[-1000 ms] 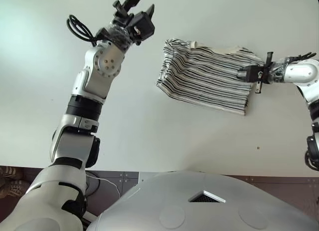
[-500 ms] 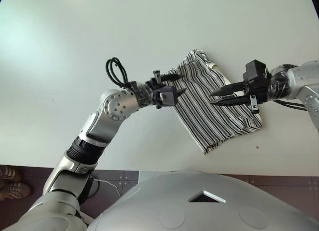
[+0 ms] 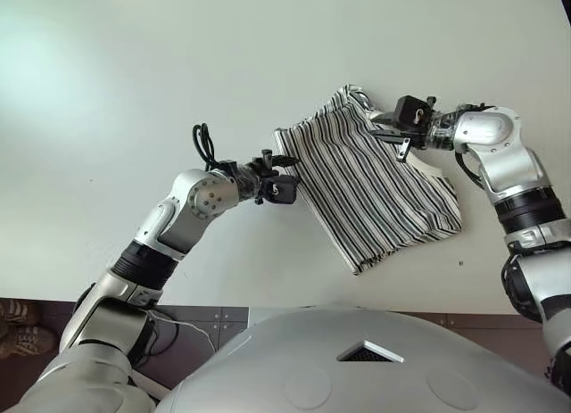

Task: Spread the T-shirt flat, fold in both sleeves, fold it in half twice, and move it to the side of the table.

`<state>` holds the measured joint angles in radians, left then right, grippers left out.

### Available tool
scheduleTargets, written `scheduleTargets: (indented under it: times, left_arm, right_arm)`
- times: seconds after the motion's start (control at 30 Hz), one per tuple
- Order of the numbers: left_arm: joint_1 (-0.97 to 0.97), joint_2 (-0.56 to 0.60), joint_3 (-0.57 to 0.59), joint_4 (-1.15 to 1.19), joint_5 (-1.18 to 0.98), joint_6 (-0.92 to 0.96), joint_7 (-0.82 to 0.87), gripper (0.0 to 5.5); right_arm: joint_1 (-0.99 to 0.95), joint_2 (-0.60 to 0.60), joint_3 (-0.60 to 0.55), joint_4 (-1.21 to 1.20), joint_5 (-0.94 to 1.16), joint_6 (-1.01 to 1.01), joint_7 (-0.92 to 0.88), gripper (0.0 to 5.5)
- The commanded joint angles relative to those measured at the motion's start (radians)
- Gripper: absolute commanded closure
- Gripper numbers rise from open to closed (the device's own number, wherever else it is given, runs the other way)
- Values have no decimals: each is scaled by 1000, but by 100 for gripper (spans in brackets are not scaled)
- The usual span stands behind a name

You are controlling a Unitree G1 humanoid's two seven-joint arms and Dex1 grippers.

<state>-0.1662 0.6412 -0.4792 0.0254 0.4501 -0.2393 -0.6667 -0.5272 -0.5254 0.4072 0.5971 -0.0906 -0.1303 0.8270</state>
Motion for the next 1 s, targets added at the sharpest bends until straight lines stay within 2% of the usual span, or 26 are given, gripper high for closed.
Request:
scheduleTargets:
  times: [0.03,0.17,0.3,0.47,0.57,0.6,0.67,0.73,0.9,1.0]
  left_arm:
    - [-18,32,-7,86,42,-28,-8,364]
    - [-96,36,18,184,58,-74,32,364]
    - [-201,23,22,334,70,-177,87,364]
    - [-355,43,5,554,108,-462,183,364]
    - [-350,80,61,514,1,-591,173,364]
    - [-273,103,91,388,-96,-562,139,364]
    - [-23,137,86,8,-321,-391,80,364]
    - [178,116,33,-208,-342,-264,80,364]
    - [297,88,-19,-289,-212,-91,33,364]
    - [313,125,-64,-254,-85,-57,-26,364]
  right_arm:
    - [-103,3,9,274,-130,-131,-150,452]
    - [-109,-35,-61,280,-96,-234,-138,452]
    - [-5,-80,-159,-10,48,-183,-13,452]
    - [291,-202,-225,-472,119,-109,62,452]
    - [551,-285,-309,-728,143,-89,60,452]
    - [639,-305,-349,-789,139,-98,50,452]
    - [775,-323,-417,-857,122,-106,23,452]
    - [819,-317,-445,-859,111,-108,0,452]
    - [806,-317,-463,-876,139,-73,8,452]
    - [790,-326,-461,-875,145,-68,24,452]
